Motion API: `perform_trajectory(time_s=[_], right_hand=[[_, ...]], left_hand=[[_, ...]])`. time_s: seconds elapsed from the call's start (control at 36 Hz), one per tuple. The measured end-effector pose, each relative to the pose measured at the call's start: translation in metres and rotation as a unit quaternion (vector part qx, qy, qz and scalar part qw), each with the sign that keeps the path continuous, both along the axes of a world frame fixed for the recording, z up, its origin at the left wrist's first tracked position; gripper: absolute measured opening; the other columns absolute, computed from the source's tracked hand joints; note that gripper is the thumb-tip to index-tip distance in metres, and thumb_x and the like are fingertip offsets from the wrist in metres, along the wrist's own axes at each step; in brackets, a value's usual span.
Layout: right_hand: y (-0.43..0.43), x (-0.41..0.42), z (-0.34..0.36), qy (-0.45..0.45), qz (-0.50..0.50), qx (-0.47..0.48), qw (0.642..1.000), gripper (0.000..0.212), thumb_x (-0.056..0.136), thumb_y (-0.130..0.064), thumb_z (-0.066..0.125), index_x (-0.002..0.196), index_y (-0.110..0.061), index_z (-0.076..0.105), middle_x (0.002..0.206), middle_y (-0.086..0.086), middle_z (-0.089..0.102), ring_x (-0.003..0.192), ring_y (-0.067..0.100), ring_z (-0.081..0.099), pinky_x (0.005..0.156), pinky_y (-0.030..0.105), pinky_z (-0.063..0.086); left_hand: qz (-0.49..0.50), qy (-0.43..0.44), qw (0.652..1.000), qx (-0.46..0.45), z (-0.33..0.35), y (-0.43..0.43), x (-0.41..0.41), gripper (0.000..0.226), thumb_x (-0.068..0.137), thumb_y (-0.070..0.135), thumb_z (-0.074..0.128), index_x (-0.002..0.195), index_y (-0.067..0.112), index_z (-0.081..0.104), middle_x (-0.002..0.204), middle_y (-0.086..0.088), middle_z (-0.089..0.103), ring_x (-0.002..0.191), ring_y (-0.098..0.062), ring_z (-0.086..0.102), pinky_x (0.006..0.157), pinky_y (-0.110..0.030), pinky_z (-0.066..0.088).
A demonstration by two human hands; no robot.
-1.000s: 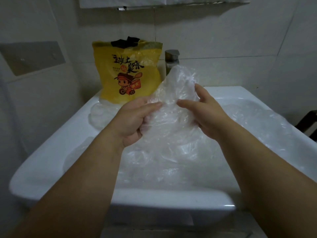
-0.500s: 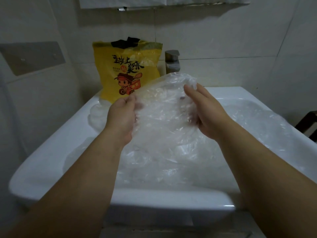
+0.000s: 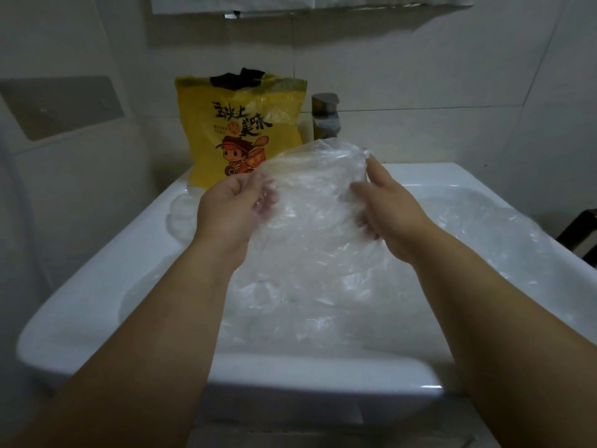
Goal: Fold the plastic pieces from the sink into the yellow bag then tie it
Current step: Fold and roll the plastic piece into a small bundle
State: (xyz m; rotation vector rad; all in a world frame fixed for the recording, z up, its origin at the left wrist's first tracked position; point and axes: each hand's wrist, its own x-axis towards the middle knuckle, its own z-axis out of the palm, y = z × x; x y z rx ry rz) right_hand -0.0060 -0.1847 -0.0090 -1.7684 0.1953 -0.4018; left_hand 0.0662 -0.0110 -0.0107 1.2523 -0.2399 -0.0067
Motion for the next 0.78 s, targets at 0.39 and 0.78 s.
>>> perform_trajectory(time_s=[0.39, 0.78], right_hand=[[-0.005, -0.003, 0.004, -0.007, -0.053, 0.007, 0.999, 0.073, 0.081, -0.012, 0.075, 0.144, -0.028, 0.041, 0.103, 0.006, 0.068, 0.086, 0.02, 0.069, 0.078, 0.036, 0.058], [-0.002, -0.003, 0.005, 0.005, -0.059, 0.08, 0.995, 0.086, 0.075, -0.03, 0.081, 0.146, -0.031, 0.032, 0.13, 0.009, 0.057, 0.104, 0.029, 0.065, 0.088, 0.049, 0.055]], left_hand=[[-0.151, 0.084, 0.982, 0.076, 0.004, 0.003, -0.007, 0.075, 0.061, 0.064, 0.079, 0.123, 0.026, 0.06, 0.125, 0.002, 0.059, 0.114, -0.019, 0.058, 0.09, -0.04, 0.053], [-0.124, 0.142, 0.978, -0.09, 0.006, 0.004, -0.002, 0.016, 0.1, 0.018, 0.05, 0.09, 0.014, 0.062, 0.063, 0.005, 0.067, 0.055, -0.001, 0.063, 0.052, -0.017, 0.055]])
